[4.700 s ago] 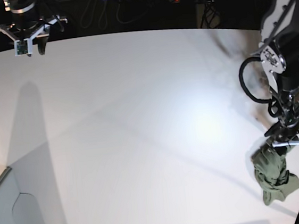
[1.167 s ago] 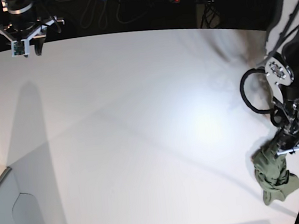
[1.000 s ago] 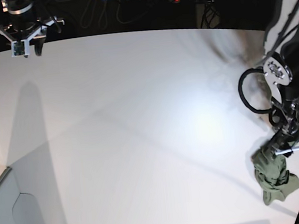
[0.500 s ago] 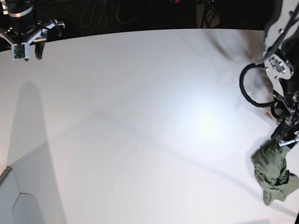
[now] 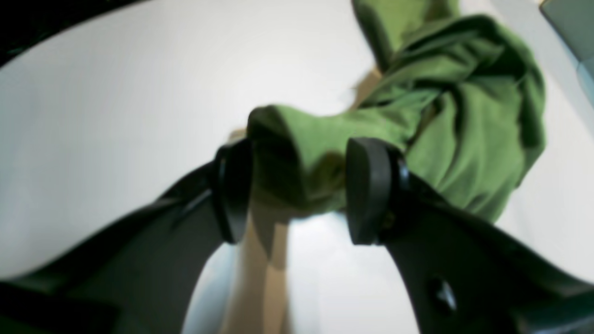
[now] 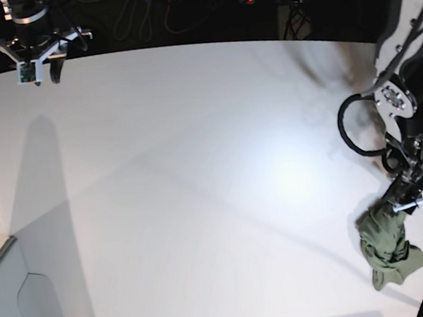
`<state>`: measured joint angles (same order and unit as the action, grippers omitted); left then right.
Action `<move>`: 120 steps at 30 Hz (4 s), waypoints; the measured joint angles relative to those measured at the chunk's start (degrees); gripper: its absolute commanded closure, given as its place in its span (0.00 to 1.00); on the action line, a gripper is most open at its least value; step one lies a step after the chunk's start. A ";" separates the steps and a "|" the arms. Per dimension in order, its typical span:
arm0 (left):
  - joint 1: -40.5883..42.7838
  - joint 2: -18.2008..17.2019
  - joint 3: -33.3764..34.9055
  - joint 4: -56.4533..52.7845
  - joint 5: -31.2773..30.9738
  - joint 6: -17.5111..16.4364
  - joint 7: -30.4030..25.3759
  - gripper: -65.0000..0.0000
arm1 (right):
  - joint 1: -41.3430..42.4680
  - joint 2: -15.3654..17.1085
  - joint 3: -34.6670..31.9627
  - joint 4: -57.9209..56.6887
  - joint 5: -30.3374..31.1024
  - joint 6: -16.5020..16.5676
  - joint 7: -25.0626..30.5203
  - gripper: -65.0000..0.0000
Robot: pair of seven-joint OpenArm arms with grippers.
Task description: Layout the t-shirt on the table in an organized manner, then fold the t-shirt properly
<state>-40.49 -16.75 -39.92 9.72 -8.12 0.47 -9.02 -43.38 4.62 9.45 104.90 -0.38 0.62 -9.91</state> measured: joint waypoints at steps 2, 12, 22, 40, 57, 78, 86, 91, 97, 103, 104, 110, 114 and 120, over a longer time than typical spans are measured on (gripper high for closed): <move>-0.09 0.07 0.00 0.02 0.00 0.00 -0.02 0.52 | -0.02 0.00 0.02 0.00 0.00 0.00 0.00 0.67; -0.33 0.09 0.02 0.02 0.07 0.00 -0.04 0.68 | 0.00 0.00 0.02 0.00 0.00 0.00 0.00 0.67; -0.33 0.04 0.04 0.02 0.17 0.00 -0.04 0.82 | 0.00 -0.02 0.02 0.00 0.00 0.00 0.00 0.67; -0.31 -0.02 -0.39 0.24 -0.52 0.00 -0.02 0.99 | 1.05 -0.04 0.02 0.00 0.00 -0.02 0.04 0.67; 11.41 -0.87 -0.07 15.45 -13.88 -0.04 6.99 0.96 | 1.14 -0.35 -0.15 0.11 0.00 0.00 -0.02 0.67; -0.70 0.81 0.04 -1.20 -3.63 -0.31 -0.48 0.48 | -0.09 -0.37 -0.13 0.11 0.00 0.00 0.00 0.67; -2.01 0.57 0.04 -1.64 -2.64 0.00 -0.48 0.57 | 0.02 -0.35 -0.13 0.11 0.00 0.00 0.02 0.67; -2.40 0.57 0.04 -1.64 -2.62 -0.02 -0.70 0.54 | 0.04 -0.35 -0.02 0.11 0.00 0.00 0.00 0.67; -2.40 0.50 0.04 -1.62 -2.60 0.00 -0.70 0.54 | 1.81 -0.33 0.13 0.13 0.00 -0.02 0.02 0.67; -2.36 -0.22 -0.20 -1.86 -2.95 -0.02 -0.48 0.90 | 1.75 -0.31 0.13 0.22 0.00 0.00 -0.13 0.67; -2.38 -0.66 -0.22 -1.88 -2.99 0.00 -0.48 0.98 | 1.77 -0.28 0.13 0.50 0.00 0.00 -0.24 0.67; -2.25 -2.34 -3.52 -1.90 -3.02 1.49 -0.70 0.99 | 1.79 -0.22 0.13 2.19 0.00 0.00 -2.67 0.67; -2.27 -1.16 -3.15 -1.55 -3.04 1.51 -1.05 0.99 | 3.41 -0.26 0.13 3.52 -0.02 0.00 -9.07 0.67; -0.09 3.82 -3.10 -1.36 -2.80 0.35 -0.50 0.99 | 5.38 -0.33 0.13 6.12 0.17 0.00 -14.21 0.67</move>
<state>-40.58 -12.93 -43.03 8.36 -10.92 0.82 -9.52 -38.00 4.29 9.58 111.02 -0.21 0.62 -24.12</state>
